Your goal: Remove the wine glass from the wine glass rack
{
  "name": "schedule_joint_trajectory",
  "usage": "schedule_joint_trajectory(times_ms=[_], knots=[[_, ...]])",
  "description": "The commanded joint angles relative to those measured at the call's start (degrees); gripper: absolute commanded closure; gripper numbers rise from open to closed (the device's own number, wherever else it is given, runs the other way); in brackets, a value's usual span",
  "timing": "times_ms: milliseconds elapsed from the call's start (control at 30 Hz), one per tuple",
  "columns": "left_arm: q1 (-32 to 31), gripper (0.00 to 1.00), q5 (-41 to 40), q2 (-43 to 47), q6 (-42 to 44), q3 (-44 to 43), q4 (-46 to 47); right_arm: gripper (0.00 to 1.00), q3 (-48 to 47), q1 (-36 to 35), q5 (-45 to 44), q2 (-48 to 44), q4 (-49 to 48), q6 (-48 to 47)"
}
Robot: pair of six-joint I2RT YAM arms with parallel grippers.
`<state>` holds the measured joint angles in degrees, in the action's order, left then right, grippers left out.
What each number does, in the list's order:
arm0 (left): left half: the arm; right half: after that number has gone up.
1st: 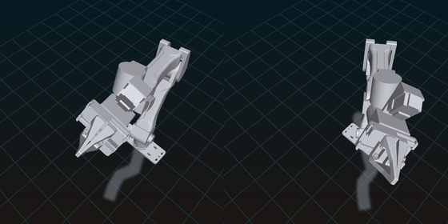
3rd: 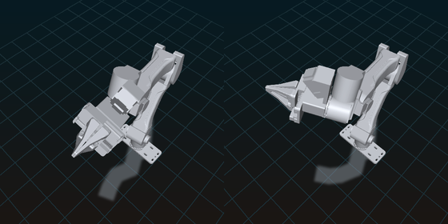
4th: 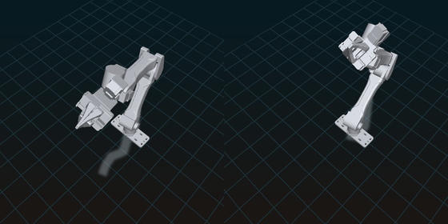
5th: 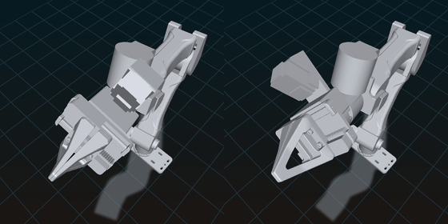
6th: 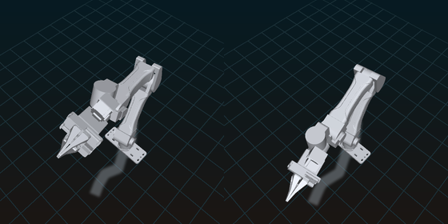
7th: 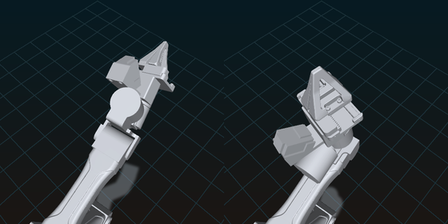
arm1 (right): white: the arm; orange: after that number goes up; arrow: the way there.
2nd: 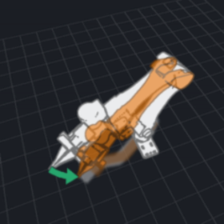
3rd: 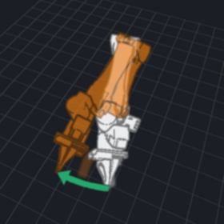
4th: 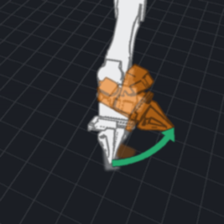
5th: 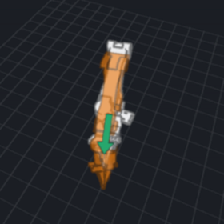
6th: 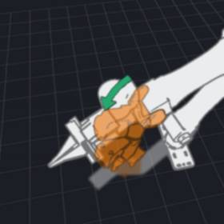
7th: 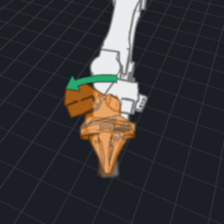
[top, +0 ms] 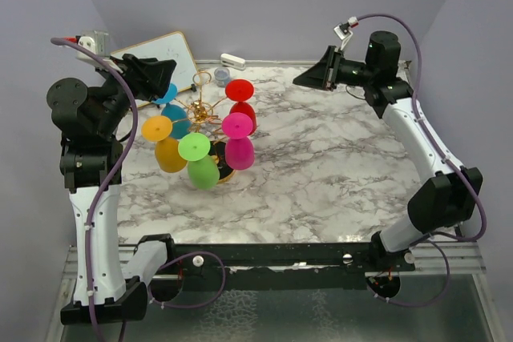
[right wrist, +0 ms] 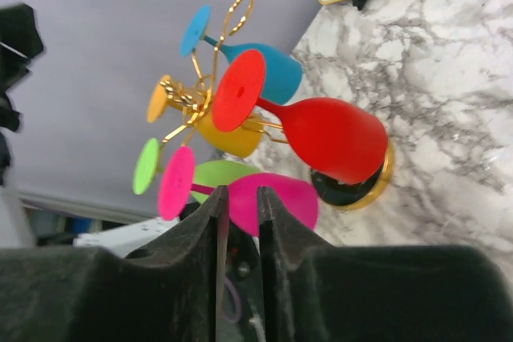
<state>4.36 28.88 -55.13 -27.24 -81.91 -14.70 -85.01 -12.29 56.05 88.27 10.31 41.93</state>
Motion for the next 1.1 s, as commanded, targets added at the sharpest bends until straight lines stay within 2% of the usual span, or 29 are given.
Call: schedule_joint_trajectory(times_ms=[0,33,67,133,600,1067], knots=[[-0.57,0.48,-1.18,0.88,0.43,0.35,1.01,0.66,-7.23,-5.15,-6.46,3.50,7.11,-2.41],[-0.62,0.48,-1.12,0.79,0.44,0.42,0.99,0.51,-8.51,-6.05,-8.42,4.24,8.34,-2.84],[-0.71,0.48,-1.14,0.75,0.42,0.43,1.04,0.43,-9.48,-6.61,-9.03,5.14,8.93,-2.86],[-0.96,0.48,-1.12,0.57,0.51,0.48,0.99,0.39,-10.78,-7.15,-9.75,6.69,9.03,-2.16],[-1.72,0.48,-1.19,-0.63,1.14,0.98,-0.10,0.56,-21.10,-12.96,-9.83,18.63,10.26,-0.19],[-1.87,0.48,-1.34,-0.42,1.39,1.99,-0.03,0.63,-21.27,-14.98,-9.68,19.34,9.75,-0.31]])
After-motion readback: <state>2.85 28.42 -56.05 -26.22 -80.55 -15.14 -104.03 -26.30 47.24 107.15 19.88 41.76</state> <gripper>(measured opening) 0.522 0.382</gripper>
